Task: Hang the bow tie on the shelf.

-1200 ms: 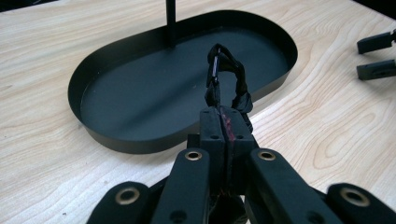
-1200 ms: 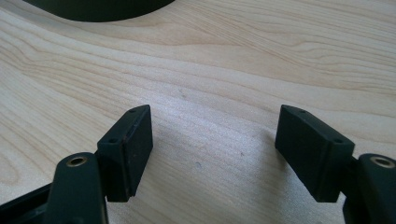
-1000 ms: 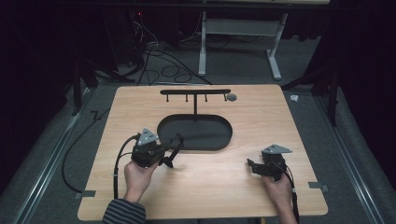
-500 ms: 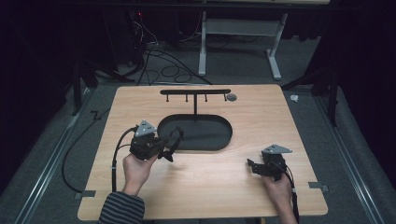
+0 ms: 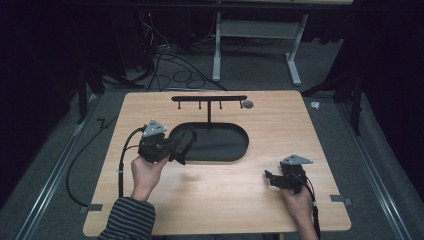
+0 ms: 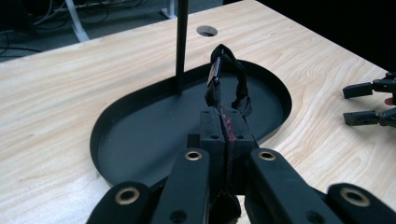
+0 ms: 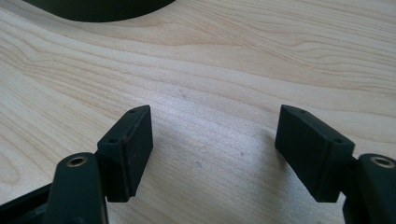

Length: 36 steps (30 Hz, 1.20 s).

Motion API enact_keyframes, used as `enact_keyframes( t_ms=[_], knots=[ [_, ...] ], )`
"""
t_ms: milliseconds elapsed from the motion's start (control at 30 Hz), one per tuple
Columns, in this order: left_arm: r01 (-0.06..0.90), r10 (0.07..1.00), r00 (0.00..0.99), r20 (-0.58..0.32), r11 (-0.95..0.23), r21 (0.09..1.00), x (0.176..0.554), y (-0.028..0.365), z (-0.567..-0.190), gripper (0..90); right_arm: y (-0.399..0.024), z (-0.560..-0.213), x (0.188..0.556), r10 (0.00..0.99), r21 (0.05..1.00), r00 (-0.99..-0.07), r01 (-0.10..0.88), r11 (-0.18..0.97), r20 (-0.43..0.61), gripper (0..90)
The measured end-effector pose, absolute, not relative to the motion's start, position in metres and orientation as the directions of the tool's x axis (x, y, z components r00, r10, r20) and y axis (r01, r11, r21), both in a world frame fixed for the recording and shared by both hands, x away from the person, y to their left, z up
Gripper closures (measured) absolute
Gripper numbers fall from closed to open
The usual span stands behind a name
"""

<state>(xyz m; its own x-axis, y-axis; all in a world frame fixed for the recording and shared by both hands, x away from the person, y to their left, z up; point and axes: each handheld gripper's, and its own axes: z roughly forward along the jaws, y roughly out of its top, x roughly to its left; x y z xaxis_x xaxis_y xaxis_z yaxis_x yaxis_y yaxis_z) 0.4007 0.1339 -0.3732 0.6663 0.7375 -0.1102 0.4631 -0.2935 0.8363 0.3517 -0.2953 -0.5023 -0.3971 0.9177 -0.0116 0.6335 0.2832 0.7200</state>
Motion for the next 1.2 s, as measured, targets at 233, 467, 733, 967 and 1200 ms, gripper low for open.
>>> enact_keyframes(
  t_ms=[233,467,733,967,1200],
  knots=[
    [0.45,0.744,0.661,-0.098,-0.288,0.845,0.409,0.133,-0.365,88.5,-0.295,-0.502,0.352,0.918,0.72,-0.397,0.633,0.282,-0.011,28.9],
    [0.445,0.756,0.647,-0.102,-0.265,0.856,0.418,0.138,-0.357,88.5,-0.295,-0.502,0.352,0.918,0.72,-0.397,0.634,0.282,-0.01,28.8],
    [0.444,0.774,0.626,-0.095,-0.254,0.859,0.424,0.143,-0.356,88.6,-0.295,-0.502,0.352,0.917,0.721,-0.398,0.632,0.284,-0.012,29.0],
    [0.443,0.783,0.612,-0.11,-0.225,0.868,0.432,0.144,-0.355,88.6,-0.296,-0.502,0.352,0.926,0.721,-0.378,0.639,0.267,-0.008,29.7],
    [0.426,0.791,0.602,-0.103,-0.21,0.88,0.436,0.147,-0.344,88.6,-0.297,-0.502,0.352,0.925,0.723,-0.381,0.64,0.262,0.002,29.4]
  ],
)
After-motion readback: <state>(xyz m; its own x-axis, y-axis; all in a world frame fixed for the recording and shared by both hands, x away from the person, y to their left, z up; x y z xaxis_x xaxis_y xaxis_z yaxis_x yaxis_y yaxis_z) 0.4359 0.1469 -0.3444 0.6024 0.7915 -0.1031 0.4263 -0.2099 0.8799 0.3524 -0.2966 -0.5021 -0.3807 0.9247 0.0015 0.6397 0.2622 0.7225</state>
